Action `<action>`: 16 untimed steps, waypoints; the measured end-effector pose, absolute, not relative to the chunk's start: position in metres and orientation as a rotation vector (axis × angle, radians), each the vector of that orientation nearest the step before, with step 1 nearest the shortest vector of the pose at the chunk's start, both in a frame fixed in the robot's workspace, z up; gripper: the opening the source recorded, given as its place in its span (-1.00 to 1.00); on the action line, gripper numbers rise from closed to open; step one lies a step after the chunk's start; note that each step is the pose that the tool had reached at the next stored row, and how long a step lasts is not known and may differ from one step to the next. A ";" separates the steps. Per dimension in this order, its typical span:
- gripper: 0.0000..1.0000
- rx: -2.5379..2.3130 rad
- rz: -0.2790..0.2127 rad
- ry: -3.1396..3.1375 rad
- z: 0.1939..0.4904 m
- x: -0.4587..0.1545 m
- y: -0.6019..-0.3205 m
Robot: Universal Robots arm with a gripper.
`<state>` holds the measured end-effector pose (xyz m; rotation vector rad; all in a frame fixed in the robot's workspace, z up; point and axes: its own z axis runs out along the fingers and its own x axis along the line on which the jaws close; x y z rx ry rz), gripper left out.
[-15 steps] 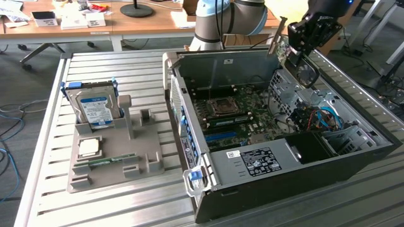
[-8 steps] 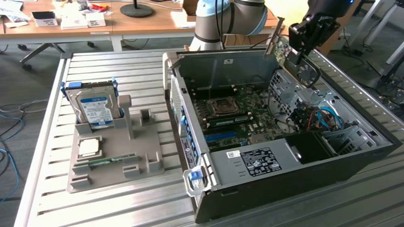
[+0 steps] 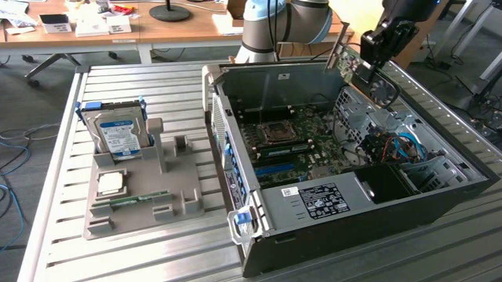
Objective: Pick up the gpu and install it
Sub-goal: 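Insert the gpu into the slot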
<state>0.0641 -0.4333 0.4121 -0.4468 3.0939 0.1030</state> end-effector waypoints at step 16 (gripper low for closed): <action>-0.47 -0.755 0.105 3.040 0.411 0.064 -0.433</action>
